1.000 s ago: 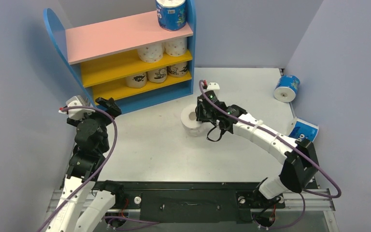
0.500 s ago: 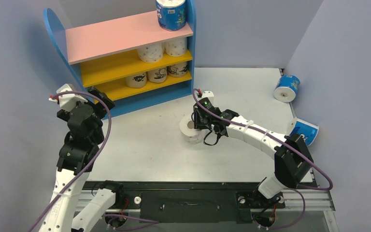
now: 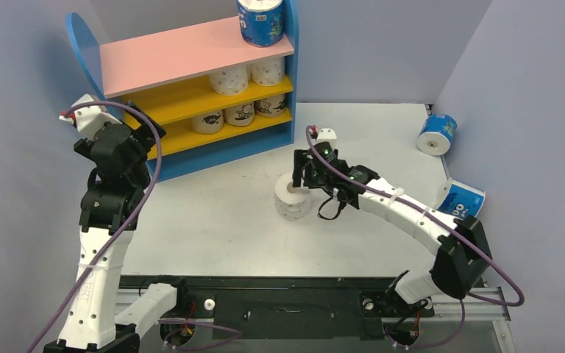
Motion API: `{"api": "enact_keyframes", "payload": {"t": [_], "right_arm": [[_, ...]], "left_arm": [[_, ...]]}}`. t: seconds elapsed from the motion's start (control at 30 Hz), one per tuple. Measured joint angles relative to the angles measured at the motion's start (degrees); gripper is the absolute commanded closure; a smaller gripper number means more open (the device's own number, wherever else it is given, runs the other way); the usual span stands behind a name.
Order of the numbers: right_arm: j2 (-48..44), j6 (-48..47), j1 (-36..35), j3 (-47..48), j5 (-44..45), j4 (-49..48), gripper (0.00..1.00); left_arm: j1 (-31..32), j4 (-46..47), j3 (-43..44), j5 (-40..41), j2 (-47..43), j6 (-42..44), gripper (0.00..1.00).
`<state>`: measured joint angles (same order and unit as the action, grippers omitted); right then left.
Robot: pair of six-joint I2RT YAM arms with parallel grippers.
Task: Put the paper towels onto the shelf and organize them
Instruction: Move the shelf to the center of the board.
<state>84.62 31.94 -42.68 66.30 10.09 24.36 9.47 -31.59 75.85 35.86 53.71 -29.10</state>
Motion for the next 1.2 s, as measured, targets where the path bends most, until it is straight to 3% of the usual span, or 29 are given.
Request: {"api": "enact_keyframes", "payload": {"t": [0.2, 0.4, 0.57, 0.63, 0.73, 0.97, 1.2], "right_arm": [[-9.42, 0.31, 5.49, 1.49, 2.12, -7.89, 0.37], [-9.38, -0.07, 10.49, 4.17, 4.42, -22.64, 0.39], [-1.68, -4.5, 11.82, 6.73, 4.28, -32.52, 0.39], [2.67, -5.9, 12.44, 8.79, 2.67, -35.15, 0.38], [7.43, -6.78, 14.23, 9.35, 0.37, -39.65, 0.28], [17.0, -7.3, 17.68, 12.81, -4.87, -48.35, 0.27], [24.0, -6.86, 18.71, 19.89, -12.35, -55.43, 0.28]], "left_arm": [[-5.9, -0.24, 7.19, -1.86, 3.89, 0.98, 0.04], [-13.53, -0.11, 7.8, -6.49, 7.78, -0.17, 0.03], [-16.59, 1.62, 4.92, -8.52, 10.29, -0.37, 0.0], [-17.38, 3.26, 2.25, -9.07, 10.14, -0.46, 0.06], [-18.21, 7.5, -2.99, -9.77, 9.86, -0.42, 0.11], [-18.91, 16.81, -10.27, -11.82, 10.14, -0.15, 0.17], [-18.97, 24.46, -11.87, -12.09, 12.63, 0.02, 0.16]]}}
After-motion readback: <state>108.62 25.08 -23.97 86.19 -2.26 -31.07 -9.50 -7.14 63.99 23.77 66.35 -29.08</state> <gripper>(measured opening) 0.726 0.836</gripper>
